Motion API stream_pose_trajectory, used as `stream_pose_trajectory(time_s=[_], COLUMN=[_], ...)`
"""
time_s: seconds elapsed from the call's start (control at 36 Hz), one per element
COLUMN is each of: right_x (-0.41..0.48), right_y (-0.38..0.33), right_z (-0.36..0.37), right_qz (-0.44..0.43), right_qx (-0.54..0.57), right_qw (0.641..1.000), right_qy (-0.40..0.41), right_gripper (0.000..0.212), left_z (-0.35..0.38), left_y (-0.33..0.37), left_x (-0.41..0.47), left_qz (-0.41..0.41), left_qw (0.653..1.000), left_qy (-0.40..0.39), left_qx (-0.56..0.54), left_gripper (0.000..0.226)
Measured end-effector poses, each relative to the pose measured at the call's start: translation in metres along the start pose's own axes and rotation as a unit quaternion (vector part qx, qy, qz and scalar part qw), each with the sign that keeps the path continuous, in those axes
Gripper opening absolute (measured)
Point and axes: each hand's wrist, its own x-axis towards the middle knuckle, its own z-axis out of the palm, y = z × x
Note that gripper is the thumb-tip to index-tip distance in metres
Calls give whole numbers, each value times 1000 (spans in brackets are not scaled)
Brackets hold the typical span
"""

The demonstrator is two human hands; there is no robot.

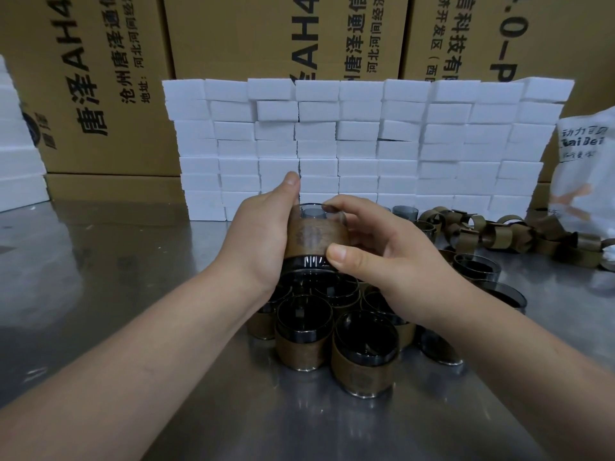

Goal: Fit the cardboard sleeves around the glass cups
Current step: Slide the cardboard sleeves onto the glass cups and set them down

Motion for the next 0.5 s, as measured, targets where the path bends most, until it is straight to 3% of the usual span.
stream_pose_trajectory(time_s=[0.5], right_x=[1], right_y=[5], right_z=[0], right_qz=[7], right_qx=[-58], right_qw=[998], right_qy=[10], right_gripper=[29], left_z=[-3], left_y=[-2], left_x=[3], left_qz=[-2], left_qw=[998], left_qy=[-25], left_qx=[52], left_gripper=[53])
